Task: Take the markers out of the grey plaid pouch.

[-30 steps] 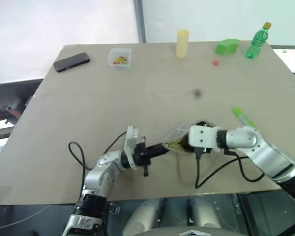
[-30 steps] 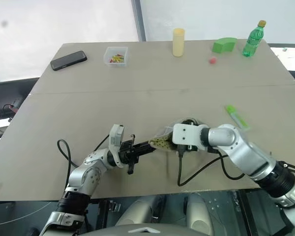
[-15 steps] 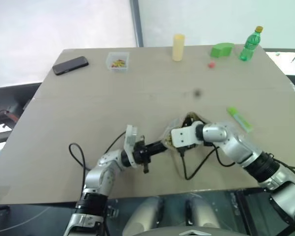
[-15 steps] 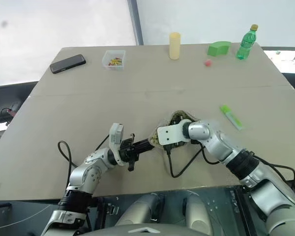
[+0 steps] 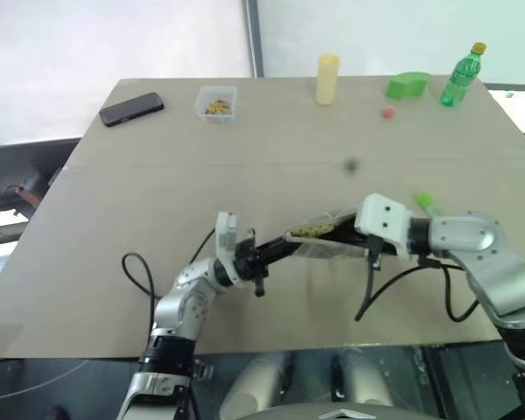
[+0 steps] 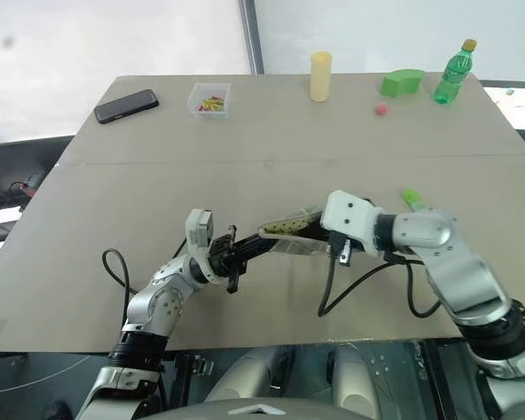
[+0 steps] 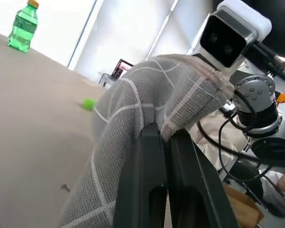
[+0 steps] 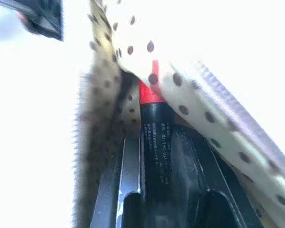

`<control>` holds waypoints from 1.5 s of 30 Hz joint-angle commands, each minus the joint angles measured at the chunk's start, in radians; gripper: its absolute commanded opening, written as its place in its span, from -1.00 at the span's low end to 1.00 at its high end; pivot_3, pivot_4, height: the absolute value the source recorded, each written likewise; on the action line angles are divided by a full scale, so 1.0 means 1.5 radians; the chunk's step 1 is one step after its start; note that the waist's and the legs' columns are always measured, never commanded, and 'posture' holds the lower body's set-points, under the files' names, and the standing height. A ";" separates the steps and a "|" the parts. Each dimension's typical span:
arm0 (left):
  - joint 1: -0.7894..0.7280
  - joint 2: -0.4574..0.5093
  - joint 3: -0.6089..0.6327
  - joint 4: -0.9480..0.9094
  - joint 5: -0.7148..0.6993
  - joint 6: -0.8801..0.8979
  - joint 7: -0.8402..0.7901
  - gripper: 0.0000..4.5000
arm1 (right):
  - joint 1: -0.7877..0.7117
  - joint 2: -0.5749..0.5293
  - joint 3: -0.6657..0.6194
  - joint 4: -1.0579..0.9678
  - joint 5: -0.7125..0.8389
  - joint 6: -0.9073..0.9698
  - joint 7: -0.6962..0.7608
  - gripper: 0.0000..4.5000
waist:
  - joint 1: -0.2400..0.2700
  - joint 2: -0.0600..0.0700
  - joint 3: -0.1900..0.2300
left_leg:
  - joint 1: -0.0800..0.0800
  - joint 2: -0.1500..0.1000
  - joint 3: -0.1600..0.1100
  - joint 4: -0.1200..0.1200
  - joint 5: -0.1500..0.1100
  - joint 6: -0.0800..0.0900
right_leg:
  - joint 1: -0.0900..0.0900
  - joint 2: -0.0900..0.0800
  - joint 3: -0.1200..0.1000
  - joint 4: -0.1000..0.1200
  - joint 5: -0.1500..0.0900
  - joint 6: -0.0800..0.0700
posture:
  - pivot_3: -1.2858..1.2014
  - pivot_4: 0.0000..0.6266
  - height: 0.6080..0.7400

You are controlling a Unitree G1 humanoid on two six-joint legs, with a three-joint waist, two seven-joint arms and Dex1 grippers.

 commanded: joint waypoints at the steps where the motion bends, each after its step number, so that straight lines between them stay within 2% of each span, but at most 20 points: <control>1: -0.003 0.014 0.010 0.054 0.021 -0.011 -0.005 -1.00 | -0.006 -0.010 -0.119 -0.063 0.086 0.078 -0.014 -0.86 | 0.001 0.000 0.000 | 0.000 0.000 0.000 0.000 0.000 0.000 | 0.000 0.000 0.000 0.000 0.000 0.000 | 0.03 -0.52 1.00; 6: -0.018 0.019 0.004 0.077 0.031 -0.032 -0.020 -1.00 | -0.003 0.000 -0.192 -0.078 0.185 0.171 -0.052 -0.86 | 0.000 0.000 0.000 | 0.000 0.000 0.000 0.000 0.000 0.000 | 0.000 0.000 0.000 0.000 0.000 0.000 | 0.03 -0.52 1.00; 10: -0.018 0.022 -0.002 0.083 0.042 -0.050 -0.031 -1.00 | 0.049 -0.035 -0.213 -0.094 0.229 0.176 -0.040 -0.86 | -0.001 0.000 0.000 | 0.000 0.000 0.000 0.000 0.000 0.000 | 0.000 0.000 -0.001 0.000 0.000 0.000 | 0.03 -0.52 1.00; 16: -0.020 0.018 -0.004 0.097 0.060 -0.087 -0.039 -1.00 | 0.066 -0.039 -0.303 -0.066 0.316 0.186 -0.058 -0.86 | -0.003 0.000 0.000 | 0.000 0.001 0.001 0.000 0.000 0.000 | 0.000 0.000 -0.001 0.000 0.000 0.000 | 0.03 -0.52 1.00; 20: -0.018 0.015 -0.003 0.099 0.059 -0.095 -0.041 -1.00 | 0.053 -0.064 -0.274 -0.048 0.286 0.142 -0.072 -0.86 | -0.003 0.000 0.000 | 0.000 0.001 0.001 0.000 0.000 0.000 | 0.000 -0.001 -0.001 0.000 0.000 0.000 | 0.03 -0.52 1.00; 23: -0.018 0.012 -0.004 0.101 0.057 -0.094 -0.042 -1.00 | 0.039 -0.088 -0.183 -0.044 0.245 0.097 -0.052 -0.86 | -0.004 0.001 0.000 | 0.000 0.001 0.001 0.000 0.000 0.000 | 0.000 -0.001 -0.001 0.000 0.000 0.000 | 0.03 -0.52 1.00; 26: -0.021 0.009 -0.004 0.103 0.056 -0.091 -0.040 -1.00 | 0.035 -0.084 -0.110 -0.037 0.214 0.070 -0.059 -0.47 | -0.004 0.001 0.000 | 0.000 0.001 0.001 0.000 0.000 0.000 | 0.000 -0.001 -0.001 0.000 0.000 0.000 | 0.03 -0.52 1.00; 28: -0.026 0.007 0.000 0.106 0.052 -0.087 -0.036 -1.00 | 0.024 -0.076 -0.084 -0.028 0.203 0.064 -0.070 -0.10 | -0.003 0.001 0.000 | 0.000 0.001 0.001 0.000 0.000 0.000 | 0.000 -0.001 -0.001 0.000 0.000 0.000 | 0.03 -0.52 1.00; 32: -0.028 0.005 0.014 0.103 0.044 -0.076 -0.020 -1.00 | 0.015 -0.068 -0.120 -0.042 0.238 0.079 -0.084 -0.10 | -0.002 0.001 0.000 | 0.000 0.001 0.001 0.000 0.000 0.000 | 0.000 -0.001 -0.001 0.000 0.000 0.000 | 0.03 -0.52 1.00; 39: -0.017 0.006 0.022 0.093 0.044 -0.070 -0.014 -1.00 | 0.055 -0.075 -0.211 -0.064 0.303 0.093 -0.100 -0.10 | -0.002 0.001 0.000 | 0.000 0.001 0.001 0.000 0.000 0.000 | 0.000 -0.001 -0.001 0.000 0.000 0.000 | 0.03 -0.52 1.00; 42: -0.014 0.006 0.023 0.087 0.044 -0.070 -0.014 -1.00 | 0.059 -0.069 -0.219 -0.062 0.328 0.101 -0.111 -0.48 | -0.003 0.001 0.000 | 0.000 0.001 0.001 0.000 0.000 0.000 | 0.000 -0.001 -0.001 0.000 0.000 0.000 | 0.03 -0.52 1.00; 44: -0.014 0.007 0.023 0.085 0.046 -0.072 -0.016 -1.00 | 0.058 -0.067 -0.206 -0.056 0.328 0.100 -0.119 -0.92 | -0.003 0.001 0.000 | 0.000 0.001 0.001 0.000 0.000 0.000 | 0.000 -0.001 -0.001 0.000 0.000 0.000 | 0.03 -0.52 1.00; 45: -0.014 0.008 0.023 0.085 0.047 -0.073 -0.017 -1.00 | 0.056 -0.066 -0.198 -0.049 0.326 0.099 -0.123 -0.96 | -0.003 0.001 0.000 | 0.000 0.001 0.001 0.000 0.000 0.000 | 0.000 -0.001 -0.001 0.000 0.000 0.000 | 0.03 -0.52 1.00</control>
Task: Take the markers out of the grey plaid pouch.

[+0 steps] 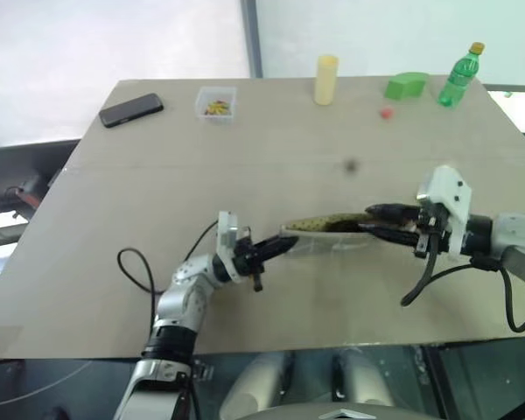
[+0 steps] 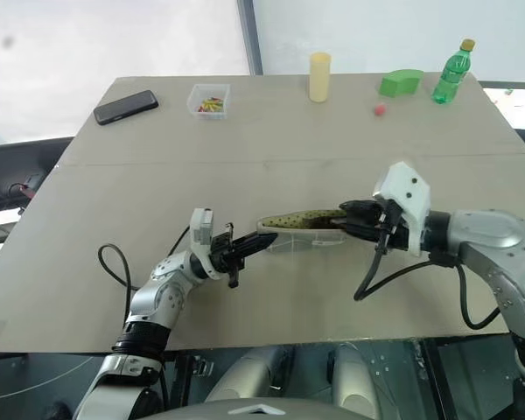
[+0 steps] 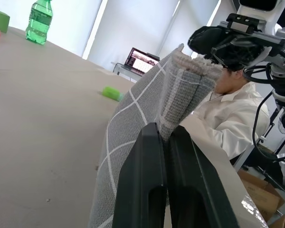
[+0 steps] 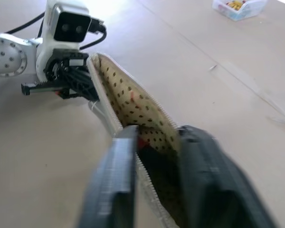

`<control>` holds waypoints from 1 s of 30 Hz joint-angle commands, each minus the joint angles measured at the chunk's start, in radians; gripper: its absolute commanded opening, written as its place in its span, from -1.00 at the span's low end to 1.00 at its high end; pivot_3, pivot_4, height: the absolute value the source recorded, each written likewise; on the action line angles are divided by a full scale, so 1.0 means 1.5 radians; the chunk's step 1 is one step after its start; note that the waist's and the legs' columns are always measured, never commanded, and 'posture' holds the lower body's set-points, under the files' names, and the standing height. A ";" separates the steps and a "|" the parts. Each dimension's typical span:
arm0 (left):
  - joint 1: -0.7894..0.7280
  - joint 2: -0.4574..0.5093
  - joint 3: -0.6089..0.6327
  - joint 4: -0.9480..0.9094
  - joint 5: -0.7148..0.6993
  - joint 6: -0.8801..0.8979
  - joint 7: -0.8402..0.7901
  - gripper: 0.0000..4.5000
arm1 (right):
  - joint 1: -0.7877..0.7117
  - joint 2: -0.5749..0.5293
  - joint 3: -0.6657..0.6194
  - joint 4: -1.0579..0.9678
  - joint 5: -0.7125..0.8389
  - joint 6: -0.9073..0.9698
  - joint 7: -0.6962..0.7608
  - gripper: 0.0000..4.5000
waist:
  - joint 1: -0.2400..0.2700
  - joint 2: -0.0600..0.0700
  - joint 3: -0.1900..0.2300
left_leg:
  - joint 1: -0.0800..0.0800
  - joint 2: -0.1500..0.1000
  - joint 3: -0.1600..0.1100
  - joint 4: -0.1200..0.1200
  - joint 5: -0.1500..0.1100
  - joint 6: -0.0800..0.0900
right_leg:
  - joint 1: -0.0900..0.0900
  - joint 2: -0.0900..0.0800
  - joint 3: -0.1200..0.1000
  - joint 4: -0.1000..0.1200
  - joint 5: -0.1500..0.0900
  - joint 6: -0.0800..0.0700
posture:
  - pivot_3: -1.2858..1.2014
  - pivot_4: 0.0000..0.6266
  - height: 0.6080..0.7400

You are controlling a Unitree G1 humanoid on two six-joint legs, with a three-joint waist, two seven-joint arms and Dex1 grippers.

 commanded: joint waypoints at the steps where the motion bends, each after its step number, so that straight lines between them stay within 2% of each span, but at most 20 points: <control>1: 0.011 0.004 0.010 -0.002 -0.002 -0.001 0.002 -1.00 | -0.005 0.004 0.007 -0.003 0.002 -0.006 -0.013 -0.96 | 0.000 0.000 0.000 | 0.000 0.000 0.000 0.000 0.000 0.000 | 0.000 0.000 0.000 0.000 0.000 0.000 | 0.03 -0.52 1.00; 10: 0.016 0.002 0.004 -0.018 0.002 -0.005 0.002 -1.00 | -0.019 -0.011 0.096 0.048 -0.069 -0.041 -0.003 -0.96 | 0.000 0.000 0.000 | 0.000 0.000 0.000 0.000 0.000 0.000 | 0.000 0.000 0.000 0.000 0.000 0.000 | 0.03 -0.52 1.00; 13: 0.021 0.000 0.001 -0.024 0.002 -0.003 0.003 -1.00 | -0.038 -0.002 0.168 0.065 -0.141 -0.087 -0.011 -0.96 | -0.002 0.000 0.000 | 0.000 0.000 0.000 0.000 0.000 0.000 | 0.000 0.000 0.000 0.000 0.000 0.000 | 0.03 -0.52 1.00; 16: 0.022 -0.004 -0.003 -0.025 0.002 0.002 0.003 -1.00 | -0.073 -0.013 0.279 0.100 -0.268 -0.180 0.008 -0.96 | -0.005 0.000 0.000 | 0.000 0.000 0.000 0.000 0.000 0.000 | 0.000 0.000 0.000 0.000 0.000 0.000 | 0.03 -0.52 1.00; 19: 0.018 -0.007 -0.005 -0.018 0.003 0.002 0.001 -1.00 | -0.103 0.014 0.330 0.144 -0.345 -0.239 -0.008 -0.59 | -0.007 0.000 0.000 | 0.000 0.000 0.000 0.000 0.000 0.000 | 0.000 0.000 0.000 0.000 0.000 0.000 | 0.03 -0.52 1.00; 22: 0.015 -0.008 -0.005 -0.012 0.003 0.005 -0.001 -1.00 | -0.128 0.040 0.362 0.188 -0.425 -0.287 -0.036 0.06 | -0.008 0.000 0.000 | 0.000 0.000 0.000 0.000 0.000 0.000 | 0.000 0.000 0.000 0.000 0.000 0.000 | 0.03 -0.52 1.00; 26: 0.019 -0.012 -0.015 -0.015 0.005 0.011 -0.007 -1.00 | -0.147 0.054 0.414 0.251 -0.523 -0.375 -0.032 0.06 | -0.006 0.000 0.000 | 0.000 0.000 0.000 0.000 0.000 0.000 | 0.000 0.000 0.000 0.000 0.000 0.000 | 0.03 -0.52 1.00; 30: 0.021 -0.016 -0.034 -0.019 0.012 0.012 -0.021 -1.00 | -0.178 0.120 0.475 0.368 -0.618 -0.479 -0.069 0.06 | -0.010 0.000 0.000 | 0.001 0.000 0.000 0.000 0.000 0.000 | 0.000 0.000 0.000 0.000 0.000 0.000 | 0.03 -0.52 1.00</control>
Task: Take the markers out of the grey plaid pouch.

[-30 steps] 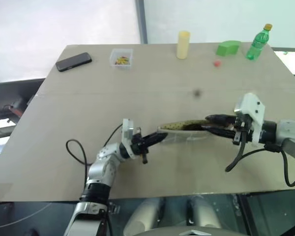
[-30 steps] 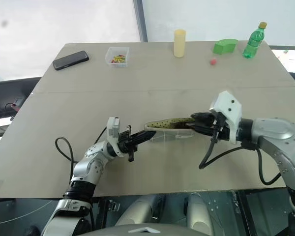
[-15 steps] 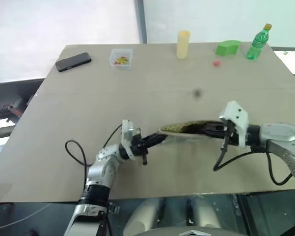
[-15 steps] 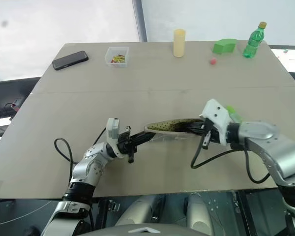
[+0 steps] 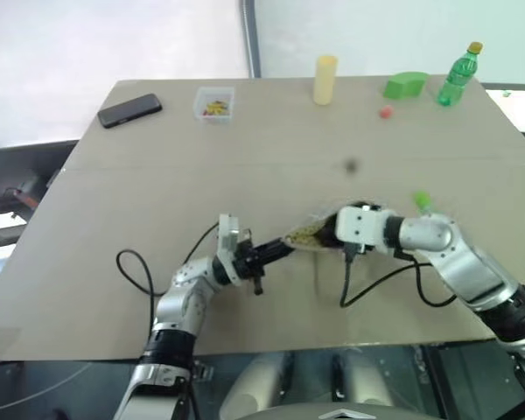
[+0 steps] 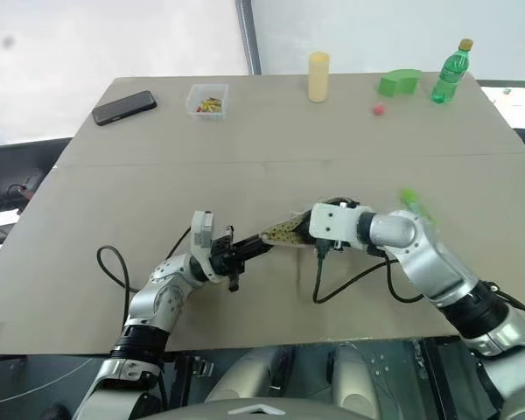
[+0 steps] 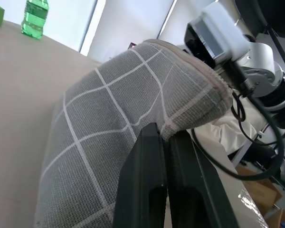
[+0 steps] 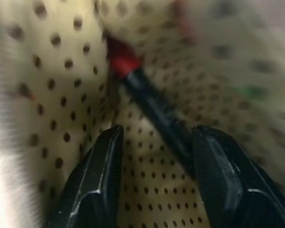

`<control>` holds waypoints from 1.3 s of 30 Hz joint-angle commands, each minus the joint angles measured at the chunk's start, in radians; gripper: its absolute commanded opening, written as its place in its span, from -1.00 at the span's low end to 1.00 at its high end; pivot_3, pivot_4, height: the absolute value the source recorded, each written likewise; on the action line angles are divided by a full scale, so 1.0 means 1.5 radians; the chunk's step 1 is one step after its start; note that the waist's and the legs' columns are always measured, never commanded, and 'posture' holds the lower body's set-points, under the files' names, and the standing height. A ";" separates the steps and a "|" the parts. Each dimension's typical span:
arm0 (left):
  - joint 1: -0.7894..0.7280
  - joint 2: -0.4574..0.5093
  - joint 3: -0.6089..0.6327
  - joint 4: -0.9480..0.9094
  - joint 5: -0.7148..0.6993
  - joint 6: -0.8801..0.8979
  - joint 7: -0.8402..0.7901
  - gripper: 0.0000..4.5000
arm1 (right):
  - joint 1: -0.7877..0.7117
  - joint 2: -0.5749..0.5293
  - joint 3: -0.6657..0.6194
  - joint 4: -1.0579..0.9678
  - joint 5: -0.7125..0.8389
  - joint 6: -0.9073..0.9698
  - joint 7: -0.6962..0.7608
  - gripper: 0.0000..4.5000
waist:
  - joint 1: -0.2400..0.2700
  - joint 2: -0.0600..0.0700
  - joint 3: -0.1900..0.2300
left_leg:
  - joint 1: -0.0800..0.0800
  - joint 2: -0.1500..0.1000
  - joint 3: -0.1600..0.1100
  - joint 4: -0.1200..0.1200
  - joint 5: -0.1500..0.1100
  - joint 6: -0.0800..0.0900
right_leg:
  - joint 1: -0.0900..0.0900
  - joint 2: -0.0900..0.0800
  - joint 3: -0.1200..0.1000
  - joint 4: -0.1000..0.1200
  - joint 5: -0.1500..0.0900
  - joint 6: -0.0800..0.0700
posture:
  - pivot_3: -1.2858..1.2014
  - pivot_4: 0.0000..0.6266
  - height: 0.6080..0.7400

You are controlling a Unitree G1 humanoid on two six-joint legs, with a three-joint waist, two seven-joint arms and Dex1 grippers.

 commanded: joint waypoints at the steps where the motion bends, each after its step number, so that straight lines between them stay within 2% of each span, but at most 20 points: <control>1: 0.007 -0.015 -0.028 -0.004 -0.002 0.010 -0.018 -1.00 | -0.044 0.080 0.056 0.132 -0.094 -0.121 -0.061 0.06 | -0.004 0.000 0.000 | 0.000 0.000 0.000 0.000 0.000 0.000 | 0.000 0.000 0.000 0.000 0.000 0.000 | 0.03 -0.52 1.00; 6: -0.003 -0.026 -0.039 -0.011 0.005 0.021 -0.010 -1.00 | -0.094 0.233 0.080 0.375 -0.163 -0.284 -0.201 0.06 | -0.007 0.000 0.000 | 0.009 0.000 0.001 -0.002 0.000 0.000 | 0.007 0.001 0.001 0.001 0.000 0.000 | 0.03 -0.52 1.00; 9: 0.000 -0.029 -0.042 -0.027 0.007 0.028 -0.003 -1.00 | -0.113 0.290 0.063 0.467 -0.162 -0.355 -0.242 0.06 | -0.010 0.000 0.000 | 0.010 0.001 0.001 -0.003 0.000 0.000 | 0.007 0.003 0.002 0.001 0.000 -0.001 | 0.03 -0.52 1.00; 12: 0.007 -0.031 -0.041 -0.039 0.010 0.030 0.003 -1.00 | -0.117 0.293 0.036 0.505 -0.153 -0.400 -0.241 -0.30 | -0.011 0.000 0.000 | 0.011 0.002 0.001 -0.003 0.001 -0.002 | 0.007 0.005 0.003 0.001 0.001 -0.002 | 0.03 -0.52 1.00; 13: 0.010 -0.031 -0.040 -0.044 0.010 0.031 0.005 -1.00 | -0.114 0.290 0.026 0.506 -0.147 -0.410 -0.237 -0.50 | -0.012 0.000 0.000 | 0.011 0.002 0.001 -0.003 0.001 -0.002 | 0.006 0.006 0.003 0.001 0.001 -0.002 | 0.03 -0.52 1.00; 14: 0.016 -0.030 -0.036 -0.053 0.004 0.035 0.009 -1.00 | -0.099 0.268 0.004 0.471 -0.130 -0.408 -0.218 -0.68 | -0.012 0.000 -0.001 | 0.011 0.002 0.001 -0.003 0.001 -0.002 | 0.006 0.007 0.004 0.001 0.001 -0.002 | 0.03 -0.52 1.00; 15: 0.021 -0.028 -0.032 -0.063 -0.004 0.042 0.011 -1.00 | -0.081 0.248 -0.015 0.433 -0.113 -0.401 -0.195 -0.74 | -0.012 0.000 0.000 | 0.011 0.002 0.001 -0.003 0.001 -0.003 | 0.006 0.008 0.004 0.001 0.001 -0.002 | 0.03 -0.52 1.00; 19: 0.039 -0.024 -0.018 -0.119 -0.056 0.095 0.011 -1.00 | 0.016 0.152 -0.111 0.172 -0.003 -0.261 -0.077 -0.81 | -0.003 0.000 0.000 | 0.010 0.002 0.000 -0.003 0.000 -0.003 | 0.006 0.008 0.006 0.001 0.001 -0.002 | 0.03 -0.52 1.00; 21: 0.039 -0.019 -0.015 -0.145 -0.092 0.140 0.013 -1.00 | 0.058 0.094 -0.155 0.025 0.056 -0.150 -0.011 -0.83 | -0.003 0.000 0.001 | 0.008 0.002 0.000 -0.003 0.000 -0.003 | 0.005 0.007 0.005 0.000 0.001 -0.002 | 0.03 -0.52 1.00; 25: 0.023 -0.018 -0.013 -0.156 -0.135 0.201 0.021 -1.00 | 0.101 -0.006 -0.243 -0.200 0.150 0.079 0.057 -0.86 | -0.006 0.001 0.002 | 0.007 0.002 0.000 -0.003 -0.001 -0.002 | 0.005 0.005 0.005 0.000 -0.001 0.001 | 0.03 -0.52 1.00; 27: 0.011 -0.018 -0.016 -0.143 -0.139 0.215 0.023 -1.00 | 0.103 -0.044 -0.279 -0.275 0.204 0.197 0.076 -0.86 | -0.007 0.001 0.003 | 0.006 0.004 0.001 -0.003 -0.001 -0.003 | 0.004 0.005 0.005 0.000 -0.002 -0.001 | 0.03 -0.52 1.00; 32: -0.015 -0.007 -0.044 -0.086 -0.104 0.201 -0.001 -1.00 | 0.113 -0.117 -0.318 -0.358 0.283 0.365 0.100 -0.87 | -0.006 0.000 0.004 | 0.006 0.005 0.001 -0.003 -0.001 -0.003 | 0.005 0.004 0.003 -0.001 -0.003 -0.002 | 0.03 -0.52 1.00; 37: -0.034 -0.005 -0.040 -0.038 -0.072 0.149 -0.004 -1.00 | 0.166 -0.215 -0.318 -0.381 0.291 0.434 0.114 -0.87 | -0.002 0.000 0.004 | -0.003 0.004 0.001 0.000 -0.001 -0.002 | -0.002 0.004 0.001 -0.002 0.001 -0.002 | 0.03 -0.52 1.00; 39: -0.037 -0.001 -0.049 -0.024 -0.047 0.114 -0.016 -1.00 | 0.175 -0.233 -0.320 -0.389 0.302 0.457 0.109 -0.87 | -0.001 0.000 0.004 | -0.003 0.004 0.001 0.000 -0.002 -0.002 | -0.002 0.003 0.001 -0.002 0.001 -0.002 | 0.03 -0.52 1.00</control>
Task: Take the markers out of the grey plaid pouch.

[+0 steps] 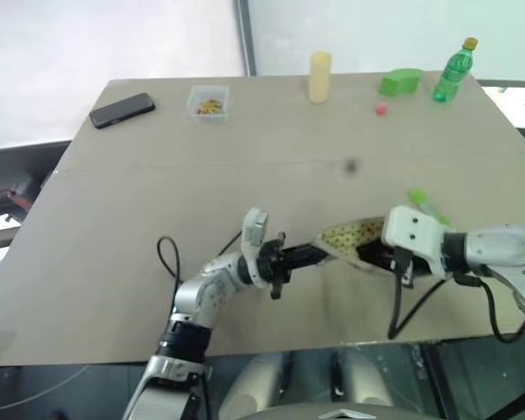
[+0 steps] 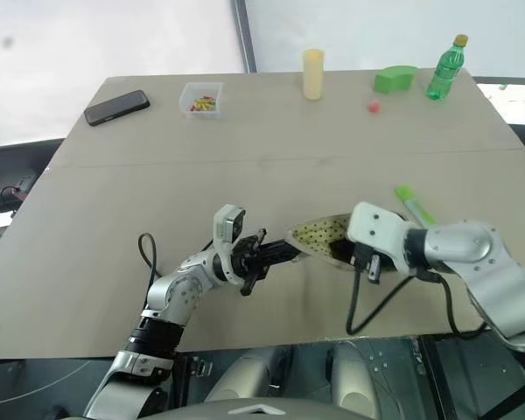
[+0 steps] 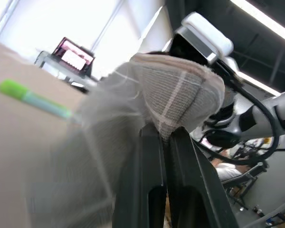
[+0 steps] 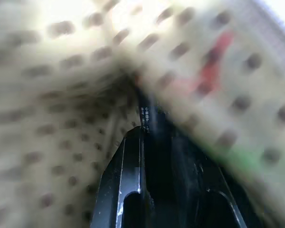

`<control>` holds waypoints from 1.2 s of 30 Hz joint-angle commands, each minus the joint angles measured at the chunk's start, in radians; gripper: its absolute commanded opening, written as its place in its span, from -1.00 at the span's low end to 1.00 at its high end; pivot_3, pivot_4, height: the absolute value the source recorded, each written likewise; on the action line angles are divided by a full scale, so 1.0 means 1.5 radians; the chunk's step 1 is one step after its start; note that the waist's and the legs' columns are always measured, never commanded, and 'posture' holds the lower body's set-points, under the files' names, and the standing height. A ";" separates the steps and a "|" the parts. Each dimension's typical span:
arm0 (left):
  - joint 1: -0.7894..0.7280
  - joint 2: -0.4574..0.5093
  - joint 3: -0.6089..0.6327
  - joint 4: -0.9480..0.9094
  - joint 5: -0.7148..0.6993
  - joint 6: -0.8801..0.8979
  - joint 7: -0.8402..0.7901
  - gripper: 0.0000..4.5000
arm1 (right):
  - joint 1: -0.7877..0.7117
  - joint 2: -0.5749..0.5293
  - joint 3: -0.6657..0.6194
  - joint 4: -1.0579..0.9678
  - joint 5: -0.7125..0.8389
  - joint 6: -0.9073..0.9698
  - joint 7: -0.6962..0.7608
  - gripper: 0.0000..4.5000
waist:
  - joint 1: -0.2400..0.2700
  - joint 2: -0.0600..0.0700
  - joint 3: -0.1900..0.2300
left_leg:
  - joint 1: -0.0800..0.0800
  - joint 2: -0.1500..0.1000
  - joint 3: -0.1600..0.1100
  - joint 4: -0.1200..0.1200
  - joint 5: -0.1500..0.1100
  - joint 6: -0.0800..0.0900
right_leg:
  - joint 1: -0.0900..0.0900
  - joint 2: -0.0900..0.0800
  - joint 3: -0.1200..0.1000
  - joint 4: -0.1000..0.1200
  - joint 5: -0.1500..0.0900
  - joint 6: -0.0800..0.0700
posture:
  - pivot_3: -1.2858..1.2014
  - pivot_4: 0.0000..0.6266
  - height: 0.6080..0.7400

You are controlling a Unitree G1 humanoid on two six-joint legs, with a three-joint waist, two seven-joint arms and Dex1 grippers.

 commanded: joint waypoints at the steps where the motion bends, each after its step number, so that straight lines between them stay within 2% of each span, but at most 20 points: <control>1: 0.004 0.023 0.011 0.028 0.043 -0.073 -0.023 -1.00 | 0.007 -0.033 -0.052 -0.018 0.008 0.042 -0.012 -0.87 | 0.000 0.000 0.000 | 0.000 0.000 0.000 0.000 0.000 0.000 | 0.000 0.000 0.000 0.000 0.000 0.000 | 0.03 -0.52 1.00; 6: 0.011 0.012 -0.022 0.029 0.093 -0.150 -0.027 -1.00 | -0.003 -0.025 -0.041 -0.026 0.029 0.085 -0.038 -0.88 | 0.002 0.000 0.000 | 0.000 0.000 0.000 0.000 -0.001 0.001 | 0.000 -0.001 0.000 -0.001 0.000 0.000 | 0.03 -0.52 1.00; 8: 0.013 0.009 -0.031 0.021 0.104 -0.168 -0.024 -1.00 | -0.008 -0.051 -0.027 -0.025 0.006 0.080 -0.047 -0.88 | 0.003 0.000 0.000 | 0.000 0.000 0.000 0.000 -0.001 0.001 | 0.000 -0.002 -0.002 -0.001 0.000 0.000 | 0.03 -0.52 1.00; 12: 0.011 0.018 -0.050 0.004 0.141 -0.184 0.006 -1.00 | -0.004 -0.152 0.010 -0.003 -0.080 0.022 -0.064 -0.88 | 0.011 0.000 0.000 | 0.000 -0.001 0.000 0.000 -0.001 0.001 | 0.000 -0.002 -0.003 -0.001 0.000 0.000 | 0.03 -0.52 1.00; 15: -0.005 0.021 -0.063 0.000 0.179 -0.202 0.046 -1.00 | -0.043 -0.150 0.010 -0.014 -0.082 -0.024 -0.059 -0.88 | 0.012 0.000 0.000 | 0.000 0.000 0.000 0.000 -0.001 0.001 | 0.000 -0.002 -0.003 -0.001 0.000 0.000 | 0.03 -0.52 1.00; 17: -0.019 0.011 -0.064 -0.015 0.179 -0.188 0.075 -1.00 | -0.079 -0.131 0.019 -0.025 -0.091 -0.071 -0.058 -0.88 | 0.012 0.000 0.000 | 0.000 0.000 0.000 0.000 -0.001 0.001 | 0.000 -0.002 -0.003 -0.001 0.000 0.000 | 0.03 -0.52 1.00; 22: -0.057 -0.008 -0.050 -0.045 0.160 -0.116 0.154 -1.00 | -0.152 -0.140 0.076 0.004 -0.248 -0.250 -0.082 -0.88 | 0.012 0.000 0.001 | 0.000 0.000 0.001 0.000 -0.001 0.001 | 0.000 -0.002 -0.003 -0.001 -0.001 0.002 | 0.03 -0.52 1.00; 28: -0.083 -0.035 -0.015 -0.060 0.105 -0.020 0.207 -1.00 | -0.153 -0.127 0.091 0.063 -0.370 -0.412 -0.092 -0.88 | 0.013 -0.001 0.001 | 0.000 -0.001 0.001 0.000 0.001 -0.002 | 0.000 -0.002 -0.003 -0.001 0.000 0.001 | 0.03 -0.52 1.00; 32: -0.082 -0.042 -0.013 -0.048 0.102 -0.025 0.199 -1.00 | -0.132 -0.094 0.056 0.096 -0.381 -0.439 -0.101 -0.88 | 0.013 -0.001 0.001 | 0.000 -0.001 0.001 0.001 0.001 -0.002 | 0.000 -0.002 -0.003 -0.001 0.000 0.001 | 0.03 -0.52 1.00; 35: -0.071 -0.039 -0.012 -0.028 0.107 -0.046 0.186 -1.00 | -0.113 -0.064 -0.005 0.096 -0.343 -0.399 -0.093 -0.88 | 0.013 -0.001 0.001 | 0.000 -0.001 0.001 0.001 0.001 -0.002 | 0.000 -0.002 -0.002 0.001 0.000 0.000 | 0.03 -0.52 1.00; 36: -0.064 -0.035 -0.010 -0.021 0.109 -0.058 0.177 -1.00 | -0.098 -0.047 -0.055 0.089 -0.311 -0.346 -0.086 -0.88 | 0.013 -0.001 0.001 | 0.000 -0.001 0.002 0.002 0.001 -0.002 | 0.000 -0.002 -0.002 0.001 0.000 0.000 | 0.03 -0.52 1.00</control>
